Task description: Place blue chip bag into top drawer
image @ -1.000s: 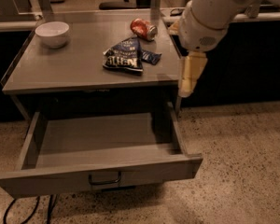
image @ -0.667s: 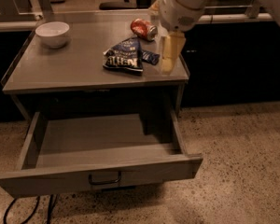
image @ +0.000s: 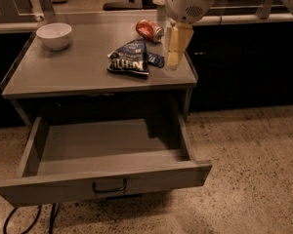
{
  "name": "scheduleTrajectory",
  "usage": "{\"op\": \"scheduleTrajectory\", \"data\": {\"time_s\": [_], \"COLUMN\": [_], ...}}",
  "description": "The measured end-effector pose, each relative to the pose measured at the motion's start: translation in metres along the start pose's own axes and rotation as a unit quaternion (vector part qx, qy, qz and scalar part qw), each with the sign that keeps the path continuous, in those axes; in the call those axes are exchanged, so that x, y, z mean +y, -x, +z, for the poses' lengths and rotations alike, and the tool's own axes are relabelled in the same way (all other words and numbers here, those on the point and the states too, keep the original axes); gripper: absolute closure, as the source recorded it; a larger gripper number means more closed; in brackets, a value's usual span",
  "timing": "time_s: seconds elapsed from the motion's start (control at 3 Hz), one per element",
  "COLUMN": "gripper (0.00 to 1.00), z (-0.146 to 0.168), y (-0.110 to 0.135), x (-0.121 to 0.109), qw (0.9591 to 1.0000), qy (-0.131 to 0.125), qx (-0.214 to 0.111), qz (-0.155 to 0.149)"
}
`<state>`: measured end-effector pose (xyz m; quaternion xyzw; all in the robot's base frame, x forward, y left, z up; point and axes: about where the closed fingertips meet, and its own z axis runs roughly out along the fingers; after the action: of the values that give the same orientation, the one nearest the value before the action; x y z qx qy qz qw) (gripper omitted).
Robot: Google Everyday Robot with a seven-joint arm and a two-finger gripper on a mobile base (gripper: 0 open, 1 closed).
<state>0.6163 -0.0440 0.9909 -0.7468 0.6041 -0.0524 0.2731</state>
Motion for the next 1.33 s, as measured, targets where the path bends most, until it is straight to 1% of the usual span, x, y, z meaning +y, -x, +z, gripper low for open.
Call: {"op": "scheduleTrajectory", "data": {"time_s": [0.33,0.67,1.0,1.33], "gripper": [0.0,0.0,0.0,0.0], "z": [0.009,0.041,0.087,0.104], "y": [-0.006,-0.031,-0.025,-0.026], "x": [0.002,-0.007,-0.017,-0.027], "qw": [0.9995,0.9914,0.9707,0.9583], "qy": [0.009,0.032,0.082,0.085], "qx": [-0.027,-0.122,-0.222,-0.266], "qz": [0.013,0.035,0.044,0.061]}}
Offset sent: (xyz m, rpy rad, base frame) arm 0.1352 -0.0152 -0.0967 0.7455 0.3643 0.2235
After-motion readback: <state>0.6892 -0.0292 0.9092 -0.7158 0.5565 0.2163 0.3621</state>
